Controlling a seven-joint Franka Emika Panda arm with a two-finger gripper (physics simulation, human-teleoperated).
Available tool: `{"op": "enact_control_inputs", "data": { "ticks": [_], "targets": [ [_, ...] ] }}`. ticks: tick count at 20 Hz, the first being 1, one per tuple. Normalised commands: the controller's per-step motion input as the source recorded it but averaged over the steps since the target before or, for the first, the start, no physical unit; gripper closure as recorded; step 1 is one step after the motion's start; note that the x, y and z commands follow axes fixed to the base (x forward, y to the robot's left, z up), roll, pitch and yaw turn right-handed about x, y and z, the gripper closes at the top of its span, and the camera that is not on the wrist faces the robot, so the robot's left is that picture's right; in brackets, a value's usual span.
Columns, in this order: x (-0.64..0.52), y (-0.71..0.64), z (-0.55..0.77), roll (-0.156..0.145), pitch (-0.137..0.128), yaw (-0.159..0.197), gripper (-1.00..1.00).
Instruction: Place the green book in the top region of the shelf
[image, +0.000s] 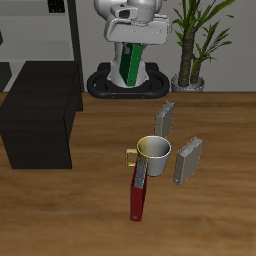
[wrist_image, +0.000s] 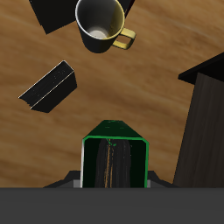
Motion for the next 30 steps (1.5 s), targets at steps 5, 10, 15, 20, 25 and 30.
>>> {"op": "enact_control_inputs", "data": {
  "ticks": [5,10,15,20,25,30],
  "targets": [
    [-0.01,0.14,0.05,-0.092,-0.058,0.053,1.0],
    [0.13,-0.1,0.01,-0.132,-0.033,0.015,1.0],
    [0.11,-0.17,-0.13,-0.122,0.018,0.014,1.0],
    [0.07,-0.06,-0.07,-0.082,-0.024,0.047,1.0],
    [0.02,0.01,-0.08,-0.06,-0.034,0.033,1.0],
    [0.04,0.09,-0.16,-0.046,-0.022,0.051,1.0]
  ]
}}
